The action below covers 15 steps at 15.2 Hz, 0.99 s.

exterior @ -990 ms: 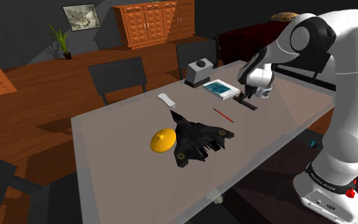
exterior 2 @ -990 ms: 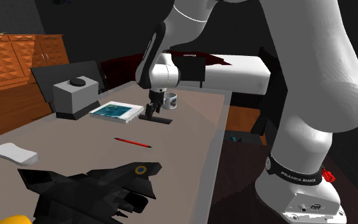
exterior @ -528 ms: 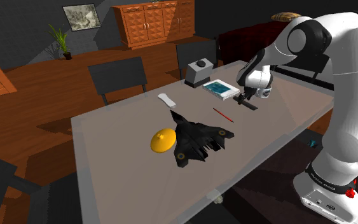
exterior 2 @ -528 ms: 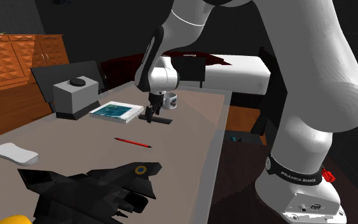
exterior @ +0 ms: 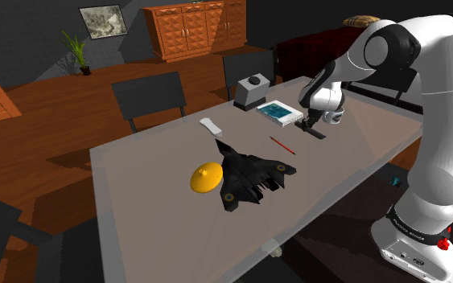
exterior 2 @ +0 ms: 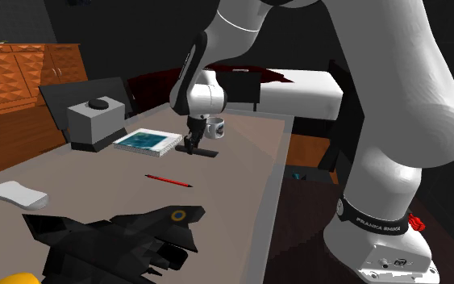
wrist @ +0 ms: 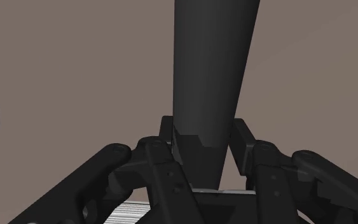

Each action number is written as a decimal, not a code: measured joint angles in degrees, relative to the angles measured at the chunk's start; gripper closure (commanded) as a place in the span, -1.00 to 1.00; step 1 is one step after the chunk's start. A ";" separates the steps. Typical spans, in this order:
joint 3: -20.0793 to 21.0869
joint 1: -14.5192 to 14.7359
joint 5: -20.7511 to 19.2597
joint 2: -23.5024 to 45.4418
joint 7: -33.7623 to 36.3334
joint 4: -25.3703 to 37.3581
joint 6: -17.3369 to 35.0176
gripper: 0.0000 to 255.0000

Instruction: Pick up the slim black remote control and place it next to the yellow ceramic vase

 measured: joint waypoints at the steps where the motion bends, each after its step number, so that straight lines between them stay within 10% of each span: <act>1: 0.02 -0.02 0.03 0.01 -0.02 0.00 0.03 1.00; 15: -4.02 2.73 -4.26 -5.98 3.54 -1.28 -5.29 1.00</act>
